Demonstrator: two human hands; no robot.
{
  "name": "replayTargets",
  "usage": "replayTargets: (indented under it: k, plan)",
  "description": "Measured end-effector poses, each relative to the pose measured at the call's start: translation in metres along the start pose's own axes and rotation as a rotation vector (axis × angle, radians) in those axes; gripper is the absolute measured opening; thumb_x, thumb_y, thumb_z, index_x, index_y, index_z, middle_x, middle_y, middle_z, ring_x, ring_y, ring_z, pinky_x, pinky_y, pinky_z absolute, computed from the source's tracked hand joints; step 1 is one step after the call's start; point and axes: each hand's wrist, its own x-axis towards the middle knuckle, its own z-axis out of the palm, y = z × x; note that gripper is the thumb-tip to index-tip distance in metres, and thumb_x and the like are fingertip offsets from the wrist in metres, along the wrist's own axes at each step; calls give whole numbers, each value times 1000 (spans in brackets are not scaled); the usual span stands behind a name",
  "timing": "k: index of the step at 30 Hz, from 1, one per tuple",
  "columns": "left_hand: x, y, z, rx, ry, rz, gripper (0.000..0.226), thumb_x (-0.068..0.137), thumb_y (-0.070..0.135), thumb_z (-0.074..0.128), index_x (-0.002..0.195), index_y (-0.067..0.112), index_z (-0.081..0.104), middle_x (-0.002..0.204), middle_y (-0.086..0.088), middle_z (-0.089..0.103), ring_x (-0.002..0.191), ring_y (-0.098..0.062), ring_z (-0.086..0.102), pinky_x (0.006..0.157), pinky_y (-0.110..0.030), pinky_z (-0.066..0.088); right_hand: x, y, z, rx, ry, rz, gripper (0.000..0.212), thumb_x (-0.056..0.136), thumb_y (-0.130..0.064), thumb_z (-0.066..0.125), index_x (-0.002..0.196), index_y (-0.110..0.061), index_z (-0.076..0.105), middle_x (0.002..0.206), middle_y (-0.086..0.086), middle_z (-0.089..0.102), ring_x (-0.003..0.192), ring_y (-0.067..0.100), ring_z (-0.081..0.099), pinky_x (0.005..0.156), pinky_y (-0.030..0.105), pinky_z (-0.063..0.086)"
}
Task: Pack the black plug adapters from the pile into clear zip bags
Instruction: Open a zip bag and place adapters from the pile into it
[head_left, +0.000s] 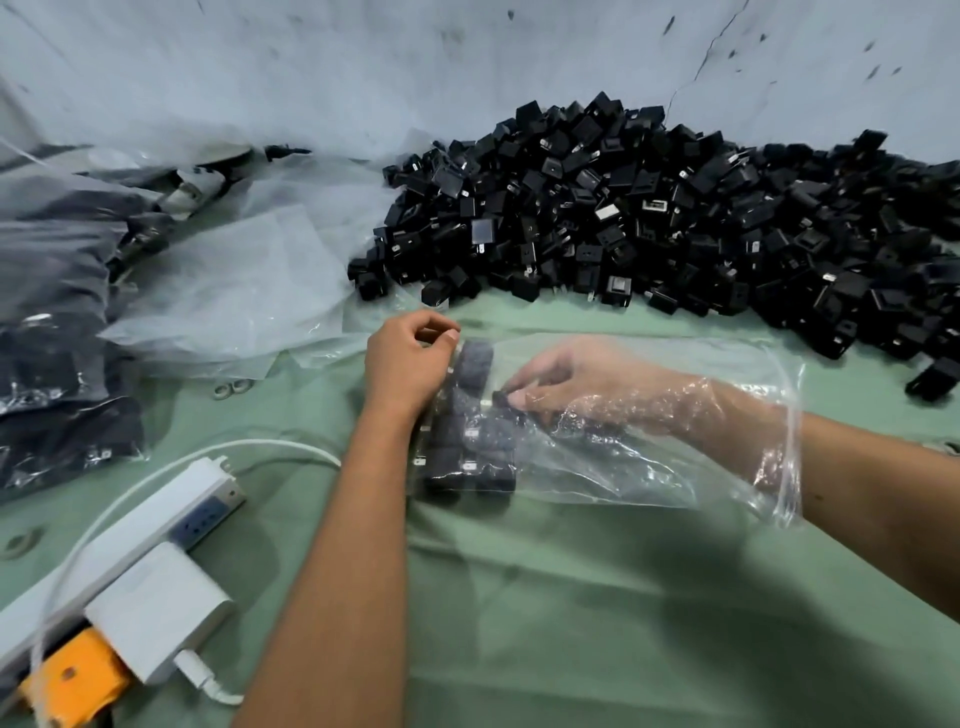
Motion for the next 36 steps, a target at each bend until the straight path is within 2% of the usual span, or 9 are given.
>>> replayTargets:
  k: [3,8,14,17,20,26,28,31,36]
  plan:
    - [-1,2,0,26,2,6,14,90,19,73,85,31,77,79,20,70,80,0,67,78,-26,55,-1,4,2,-96,20,-36,32,89,-63,65,114,-45,74,92,-34,73,81,-15,67,78,24,49]
    - [-2,1,1,64,-7,4,9,89,24,75,85,31,78,80,19,71,81,-2,68,79,-28,57,1,0,3,-106,-5,-9,63,68,-88,53,115,-50,71,79,-41,67,74,-22,63,74,24,45]
    - [-4,3,-1,28,29,0,7,91,21,73,87,23,78,76,8,72,73,-13,69,77,-34,59,3,1,5,-70,42,-12,25,94,-49,64,116,-40,74,78,-41,67,70,-20,63,71,14,53]
    - [-7,9,-8,-17,54,-47,16,98,24,64,84,21,71,69,-1,71,52,-10,66,63,-32,56,2,2,11,37,91,-26,24,98,-33,66,117,-23,76,70,-29,70,57,-15,63,49,5,45]
    - [-10,19,-24,-3,24,-83,27,102,26,58,78,15,66,57,-5,68,40,-9,62,43,-24,48,-4,-4,12,45,82,-4,22,98,-33,66,114,-21,76,74,-16,74,58,-8,65,49,6,44]
    - [-23,24,-58,35,-306,-177,30,102,21,62,80,1,64,58,-11,70,45,-21,65,41,-23,48,-8,-16,2,-33,68,24,19,94,-44,68,109,-35,72,97,-13,76,81,1,71,68,19,53]
    - [-24,21,-65,38,-384,-232,28,101,19,63,80,2,64,63,-16,72,49,-24,68,42,-24,50,-10,-17,6,107,82,-5,15,97,-26,70,111,-23,73,88,-3,79,67,6,71,62,23,58]
    - [-24,17,-70,29,-436,-243,22,100,14,65,80,4,63,68,-18,74,54,-28,71,44,-25,50,-12,-17,9,162,13,-38,20,99,-9,65,118,-5,68,68,-7,71,49,-6,61,46,8,46]
    - [-21,12,-67,65,-460,-182,22,96,17,69,76,12,65,69,-12,75,54,-21,70,42,-21,42,-16,-16,19,232,64,-65,23,96,2,62,117,11,64,81,6,67,53,-4,63,56,10,49]
